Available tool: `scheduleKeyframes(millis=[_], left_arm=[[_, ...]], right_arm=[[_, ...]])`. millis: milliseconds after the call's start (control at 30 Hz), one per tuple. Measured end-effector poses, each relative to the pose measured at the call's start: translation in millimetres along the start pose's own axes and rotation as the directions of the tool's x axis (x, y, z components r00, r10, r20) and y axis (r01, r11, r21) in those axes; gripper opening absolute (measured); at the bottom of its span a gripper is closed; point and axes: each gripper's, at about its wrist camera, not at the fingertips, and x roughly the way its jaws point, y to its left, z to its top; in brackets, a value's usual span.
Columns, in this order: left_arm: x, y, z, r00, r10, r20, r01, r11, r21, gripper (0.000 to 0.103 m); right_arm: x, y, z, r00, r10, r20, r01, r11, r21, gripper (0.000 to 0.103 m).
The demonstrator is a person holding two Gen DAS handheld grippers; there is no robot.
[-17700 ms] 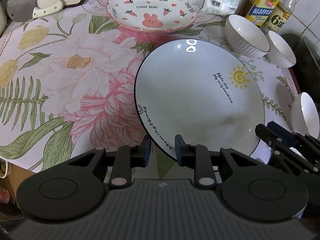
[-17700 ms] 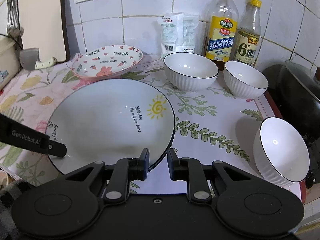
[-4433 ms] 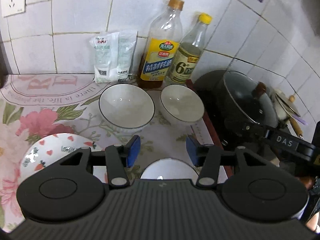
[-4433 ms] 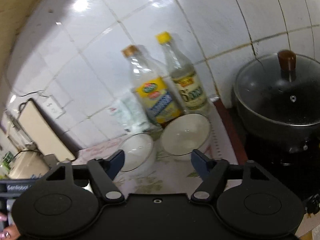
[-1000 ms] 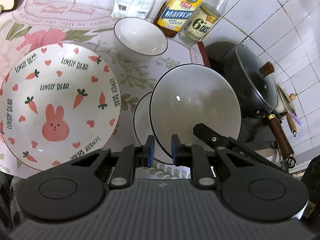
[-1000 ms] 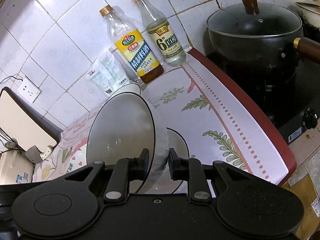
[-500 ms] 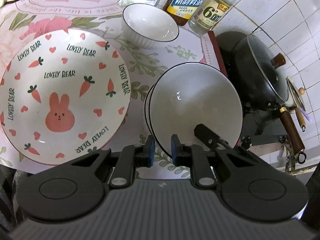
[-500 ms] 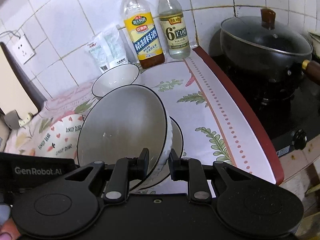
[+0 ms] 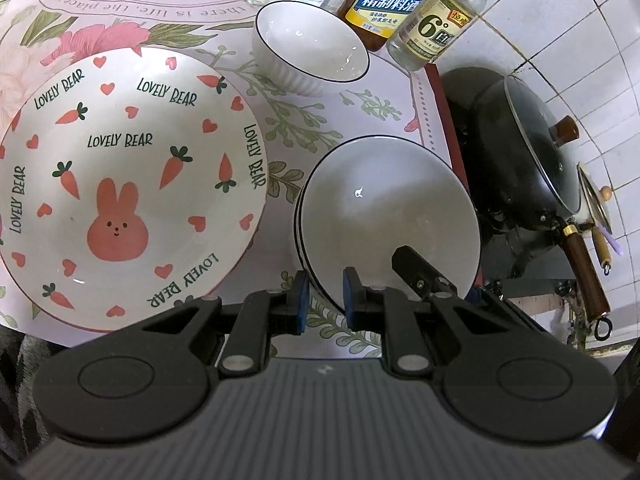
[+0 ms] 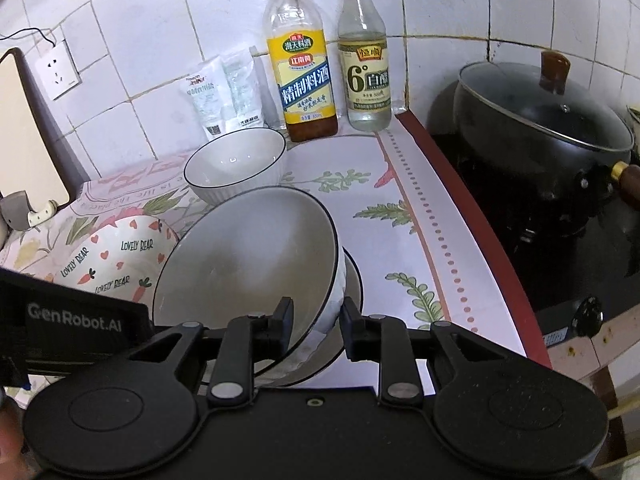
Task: Organize plates and bowls
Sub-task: 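Carry the small white bowl and lower it into the large white bowl, then open the right gripper and release the small white bowl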
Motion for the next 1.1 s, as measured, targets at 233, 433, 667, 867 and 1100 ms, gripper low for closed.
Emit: scheduleKeyframes(millis=[233,433,667,867,1100], left_arm=[[-0.4,1.2,1.9,1.0,0.006,0.008,-0.005,1.0,-0.006,0.016],[0.6,0.8,1.1,1.0,0.019,0.01,-0.02,1.0,0.012,0.015],[1.1,1.8,0.3,1.0,0.022,0.013,-0.022,1.0,0.008,0.015],[-5.8,0.3,1.0,0.999,0.02,0.031,-0.021,0.999,0.027,0.015],[-11.3,2.3,3.5,0.998,0.024,0.052,-0.026,0.999,0.04,0.015]], right_arm=[[-1.4,-7.4,1.5,0.998,0.032,0.045,-0.034,0.999,0.034,0.041],[-3.7,-17.5,3.0,0.998,0.06,0.037,-0.062,0.997,0.047,0.041],[-2.0,-39.1,0.2,0.987,0.146,0.067,-0.156,0.971,0.182,0.033],[4.1,-23.2,0.5,0.994,0.094,0.062,-0.091,0.995,-0.051,0.032],[13.1,-21.7,-4.2,0.996,0.078,0.044,-0.071,0.989,-0.132,0.032]])
